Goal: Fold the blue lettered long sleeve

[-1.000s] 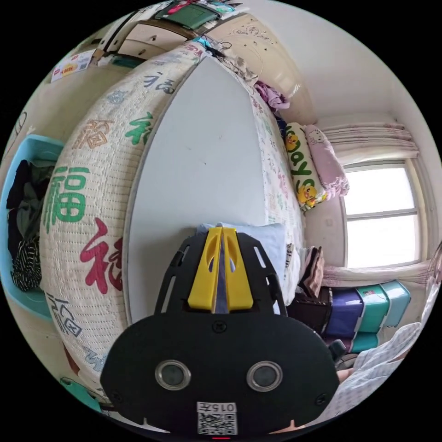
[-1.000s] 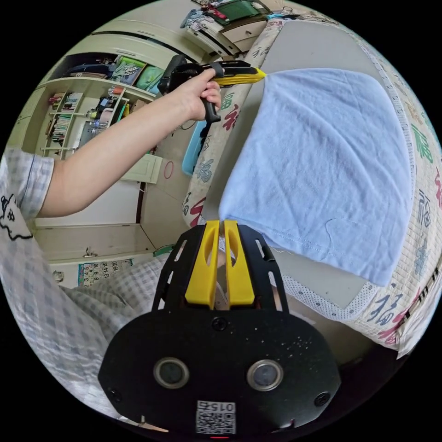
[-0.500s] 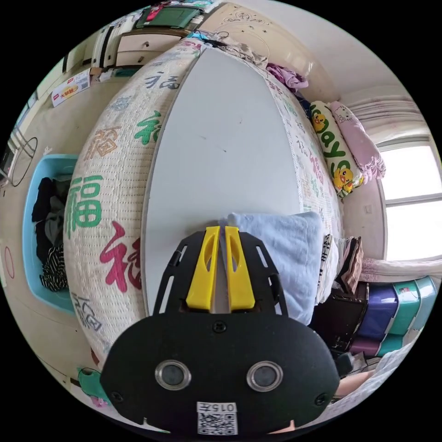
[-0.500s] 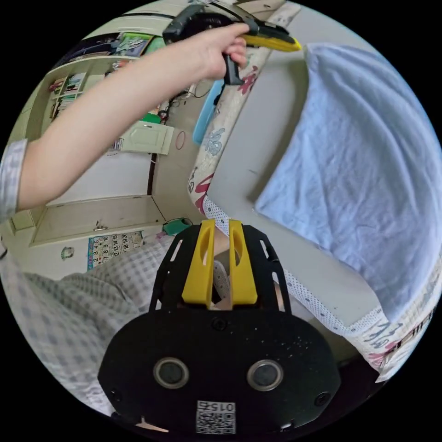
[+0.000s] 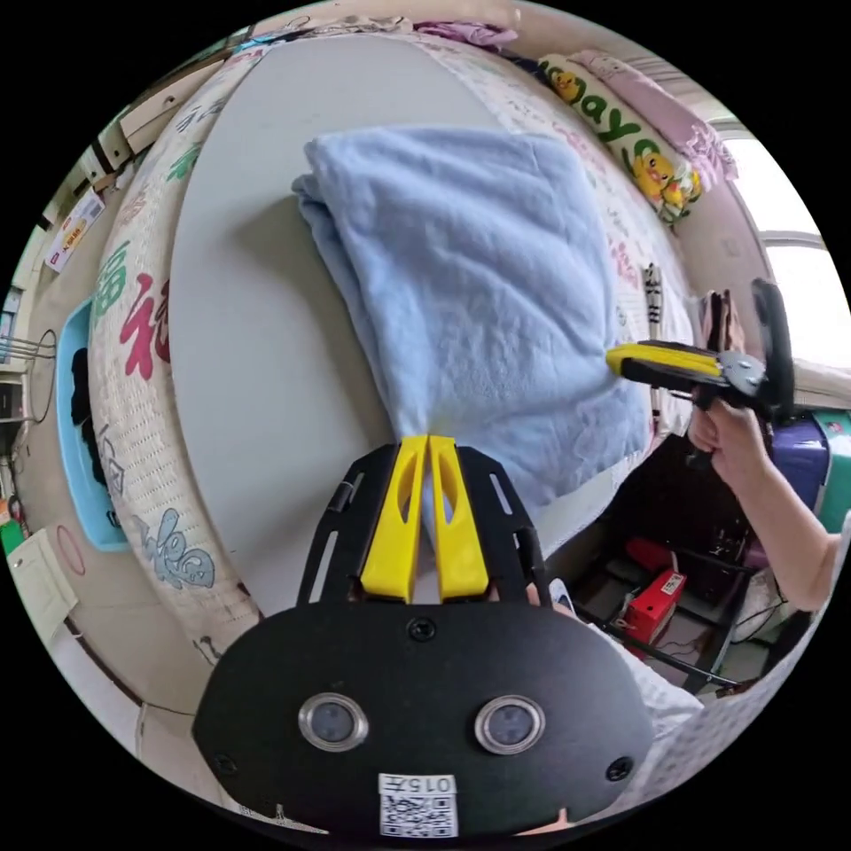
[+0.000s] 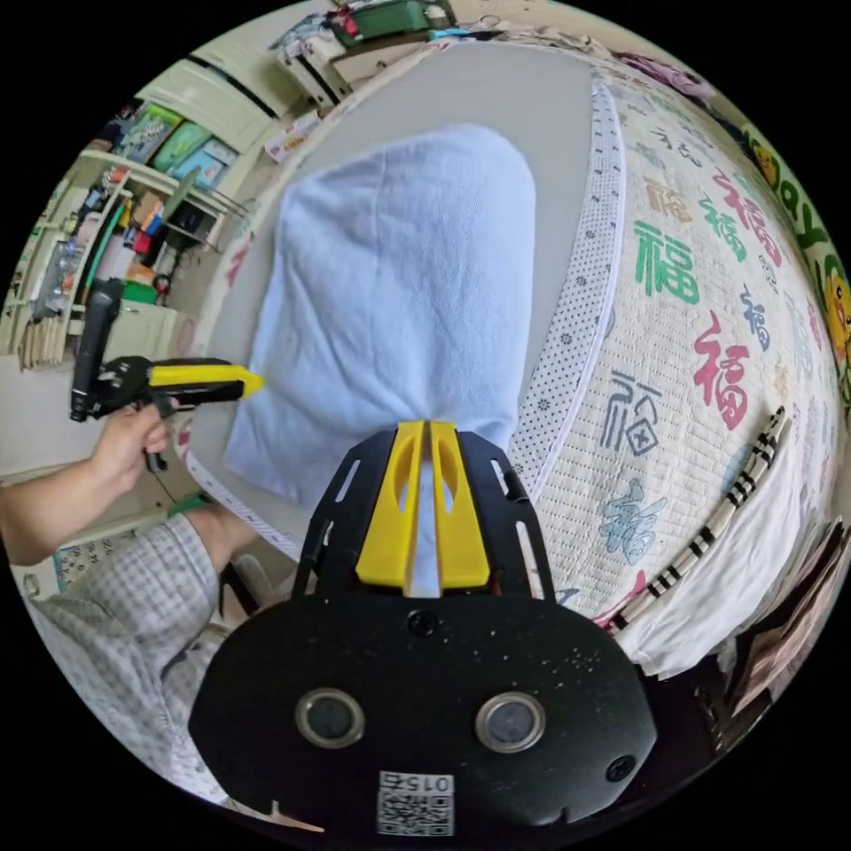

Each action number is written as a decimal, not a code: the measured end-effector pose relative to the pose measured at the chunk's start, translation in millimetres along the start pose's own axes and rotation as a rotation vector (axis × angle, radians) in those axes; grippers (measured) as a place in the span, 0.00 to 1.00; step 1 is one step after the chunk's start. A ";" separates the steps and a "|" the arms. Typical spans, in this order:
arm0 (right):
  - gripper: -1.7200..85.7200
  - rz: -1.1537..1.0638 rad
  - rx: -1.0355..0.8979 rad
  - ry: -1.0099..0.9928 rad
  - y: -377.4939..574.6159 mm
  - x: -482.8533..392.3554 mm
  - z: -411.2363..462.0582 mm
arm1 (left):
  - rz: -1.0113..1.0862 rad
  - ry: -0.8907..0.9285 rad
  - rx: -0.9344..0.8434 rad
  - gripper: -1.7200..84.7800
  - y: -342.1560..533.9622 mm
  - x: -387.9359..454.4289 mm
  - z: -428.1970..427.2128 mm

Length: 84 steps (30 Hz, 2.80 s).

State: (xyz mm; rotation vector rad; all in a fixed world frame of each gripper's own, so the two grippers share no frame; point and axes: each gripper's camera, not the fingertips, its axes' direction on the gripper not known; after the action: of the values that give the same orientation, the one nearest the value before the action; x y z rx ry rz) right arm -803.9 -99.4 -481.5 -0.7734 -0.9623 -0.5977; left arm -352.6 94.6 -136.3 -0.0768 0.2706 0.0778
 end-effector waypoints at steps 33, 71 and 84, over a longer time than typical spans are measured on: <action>0.18 0.128 0.263 -0.709 140.1 387.0 261.9 | -0.128 0.522 0.425 0.10 -57.0 -57.9 -2.1; 0.17 0.574 0.700 0.064 1012.4 875.1 14.0 | 0.642 0.958 0.224 0.09 -224.1 808.8 306.4; 0.12 0.875 0.321 0.266 959.1 1081.9 263.0 | 0.717 0.304 -0.028 0.07 -340.6 961.8 594.1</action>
State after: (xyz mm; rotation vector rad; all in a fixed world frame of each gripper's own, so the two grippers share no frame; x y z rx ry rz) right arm 271.1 560.0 272.9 -0.7175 -0.3847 0.2141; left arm 757.8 -128.9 197.2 -0.0152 0.5919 0.7870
